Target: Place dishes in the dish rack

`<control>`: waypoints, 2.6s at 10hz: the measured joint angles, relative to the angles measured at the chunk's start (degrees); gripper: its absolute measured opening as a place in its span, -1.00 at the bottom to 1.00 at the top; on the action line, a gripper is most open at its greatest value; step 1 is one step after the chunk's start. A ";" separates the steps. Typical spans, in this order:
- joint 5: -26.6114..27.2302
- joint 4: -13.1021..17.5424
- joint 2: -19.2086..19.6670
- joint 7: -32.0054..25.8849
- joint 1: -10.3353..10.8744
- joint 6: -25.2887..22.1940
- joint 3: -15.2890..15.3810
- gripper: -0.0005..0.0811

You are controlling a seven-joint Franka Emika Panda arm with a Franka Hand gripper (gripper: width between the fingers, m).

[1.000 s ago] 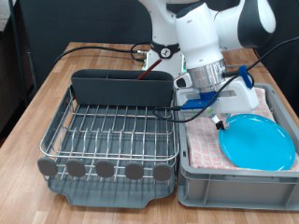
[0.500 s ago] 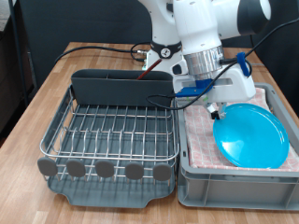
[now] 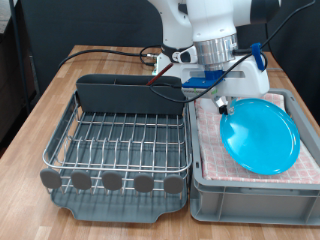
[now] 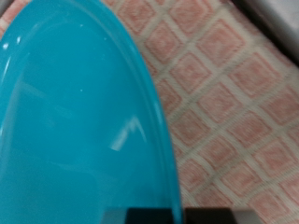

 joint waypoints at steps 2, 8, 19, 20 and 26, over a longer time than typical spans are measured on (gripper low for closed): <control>-9.64 0.17 -2.87 9.98 -0.14 -4.98 -0.73 -0.93; -20.40 4.18 -11.75 22.62 -1.44 -24.10 -1.27 -0.93; -22.58 9.01 -14.75 28.45 -2.28 -36.63 -1.94 -0.93; -22.57 8.83 -14.74 28.34 -2.27 -35.78 -1.94 -0.93; -23.94 9.75 -14.68 39.16 -4.01 -40.77 -2.38 -0.93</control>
